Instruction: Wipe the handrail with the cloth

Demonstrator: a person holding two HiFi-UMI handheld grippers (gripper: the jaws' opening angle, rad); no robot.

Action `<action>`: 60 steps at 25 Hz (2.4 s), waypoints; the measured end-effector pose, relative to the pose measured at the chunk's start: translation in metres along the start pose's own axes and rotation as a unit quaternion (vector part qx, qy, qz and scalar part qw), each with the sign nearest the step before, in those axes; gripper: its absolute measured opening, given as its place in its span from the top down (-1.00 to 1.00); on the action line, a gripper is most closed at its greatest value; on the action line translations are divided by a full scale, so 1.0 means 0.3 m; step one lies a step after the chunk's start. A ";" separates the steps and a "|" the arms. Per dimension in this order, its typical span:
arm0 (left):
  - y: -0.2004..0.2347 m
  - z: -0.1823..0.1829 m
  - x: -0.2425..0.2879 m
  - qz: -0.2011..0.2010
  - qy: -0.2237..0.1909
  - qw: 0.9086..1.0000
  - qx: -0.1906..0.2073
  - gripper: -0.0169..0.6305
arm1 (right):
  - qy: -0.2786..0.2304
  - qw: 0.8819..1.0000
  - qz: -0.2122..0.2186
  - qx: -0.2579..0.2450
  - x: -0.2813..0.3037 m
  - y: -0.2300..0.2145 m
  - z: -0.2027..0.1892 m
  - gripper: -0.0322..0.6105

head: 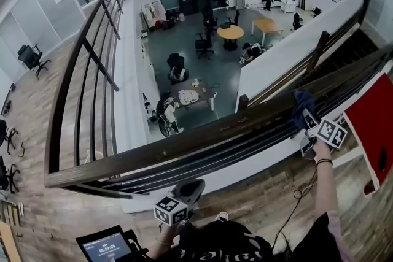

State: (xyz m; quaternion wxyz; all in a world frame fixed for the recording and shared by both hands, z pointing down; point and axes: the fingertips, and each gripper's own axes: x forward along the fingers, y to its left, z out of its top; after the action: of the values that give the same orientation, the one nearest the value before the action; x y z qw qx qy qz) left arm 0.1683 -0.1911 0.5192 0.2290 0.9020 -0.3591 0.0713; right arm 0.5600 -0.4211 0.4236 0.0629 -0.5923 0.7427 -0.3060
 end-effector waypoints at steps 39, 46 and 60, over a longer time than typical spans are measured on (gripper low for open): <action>0.372 -0.157 -0.762 0.119 -0.054 0.991 -0.035 0.95 | 0.082 0.991 0.104 -0.019 -0.262 0.786 -0.992 0.61; 0.495 -0.247 -1.144 0.135 -0.045 0.989 -0.042 0.95 | 0.161 0.969 0.187 -0.008 -0.239 1.341 -1.471 0.61; 0.645 -0.292 -1.532 0.168 -0.054 0.983 -0.049 0.95 | 0.314 0.885 0.334 -0.081 -0.059 2.197 -2.170 0.61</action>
State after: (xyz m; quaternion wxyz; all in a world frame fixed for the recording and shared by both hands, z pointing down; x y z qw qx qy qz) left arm -0.2966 0.0090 0.5322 0.2379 0.8192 -0.5202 0.0422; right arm -0.2862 -0.0843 0.5940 -0.1234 -0.1855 0.8994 -0.3761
